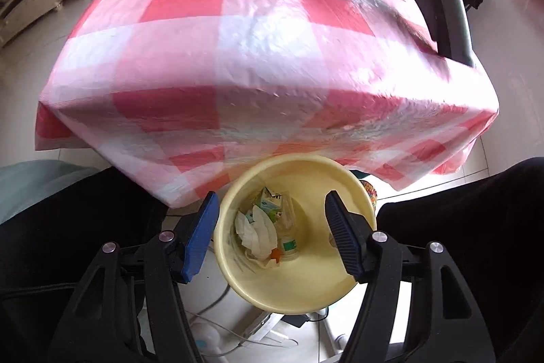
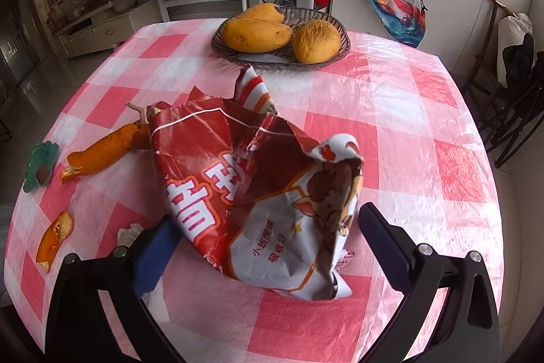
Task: Collect trash
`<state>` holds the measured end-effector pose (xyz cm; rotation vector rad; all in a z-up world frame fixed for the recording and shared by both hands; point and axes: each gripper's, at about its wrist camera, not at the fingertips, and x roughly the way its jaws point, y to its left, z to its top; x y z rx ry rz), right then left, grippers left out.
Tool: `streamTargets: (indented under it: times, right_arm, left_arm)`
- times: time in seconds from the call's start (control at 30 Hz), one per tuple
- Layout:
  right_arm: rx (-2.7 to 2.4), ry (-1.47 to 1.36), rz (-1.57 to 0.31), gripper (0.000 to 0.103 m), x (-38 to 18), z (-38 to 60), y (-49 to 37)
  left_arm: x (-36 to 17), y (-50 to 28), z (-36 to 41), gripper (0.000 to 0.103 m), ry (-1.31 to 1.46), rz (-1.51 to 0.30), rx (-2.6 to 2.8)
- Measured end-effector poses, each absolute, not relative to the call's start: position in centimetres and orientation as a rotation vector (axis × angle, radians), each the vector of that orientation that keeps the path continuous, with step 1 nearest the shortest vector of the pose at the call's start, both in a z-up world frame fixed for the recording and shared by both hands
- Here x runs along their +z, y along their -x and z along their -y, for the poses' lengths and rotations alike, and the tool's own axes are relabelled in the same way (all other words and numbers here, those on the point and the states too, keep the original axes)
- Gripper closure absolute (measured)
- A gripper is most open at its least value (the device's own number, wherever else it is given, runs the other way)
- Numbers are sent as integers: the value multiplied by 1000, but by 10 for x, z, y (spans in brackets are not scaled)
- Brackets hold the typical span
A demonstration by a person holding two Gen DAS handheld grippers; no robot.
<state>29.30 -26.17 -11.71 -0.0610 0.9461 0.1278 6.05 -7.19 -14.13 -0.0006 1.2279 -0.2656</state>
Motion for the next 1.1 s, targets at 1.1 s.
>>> streamTargets:
  times: [1.1]
  right_arm:
    - [125,61,-943,6,-118,261,-294]
  left_arm:
    - [-140,-55,77,36,-5,-1172,-241]
